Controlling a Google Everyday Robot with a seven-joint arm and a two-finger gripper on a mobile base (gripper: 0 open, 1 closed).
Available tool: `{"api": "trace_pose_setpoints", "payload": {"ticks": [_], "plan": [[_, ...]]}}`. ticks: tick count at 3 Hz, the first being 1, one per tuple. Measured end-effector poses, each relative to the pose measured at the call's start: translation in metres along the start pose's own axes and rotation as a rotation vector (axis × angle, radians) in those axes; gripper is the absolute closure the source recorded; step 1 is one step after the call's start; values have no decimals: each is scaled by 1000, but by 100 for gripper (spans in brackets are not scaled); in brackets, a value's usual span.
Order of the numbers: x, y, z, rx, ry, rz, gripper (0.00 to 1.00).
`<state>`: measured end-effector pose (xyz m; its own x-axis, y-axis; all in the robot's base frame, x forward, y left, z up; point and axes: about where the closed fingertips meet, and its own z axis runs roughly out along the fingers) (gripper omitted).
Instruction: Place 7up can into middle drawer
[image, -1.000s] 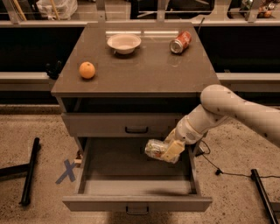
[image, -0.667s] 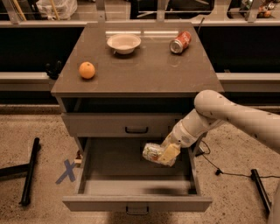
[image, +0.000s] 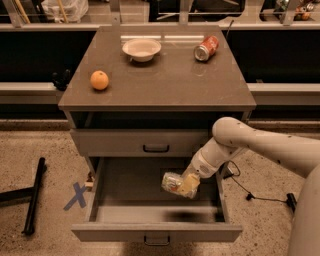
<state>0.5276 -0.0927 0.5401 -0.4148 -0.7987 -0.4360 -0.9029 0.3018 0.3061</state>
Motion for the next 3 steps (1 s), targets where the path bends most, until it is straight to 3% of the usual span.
{"api": "trace_pose_setpoints", "payload": {"ticks": [1,3], "plan": [[1,-1,2,5,3,6,100],[24,-24,51,107,51,106,100]]}}
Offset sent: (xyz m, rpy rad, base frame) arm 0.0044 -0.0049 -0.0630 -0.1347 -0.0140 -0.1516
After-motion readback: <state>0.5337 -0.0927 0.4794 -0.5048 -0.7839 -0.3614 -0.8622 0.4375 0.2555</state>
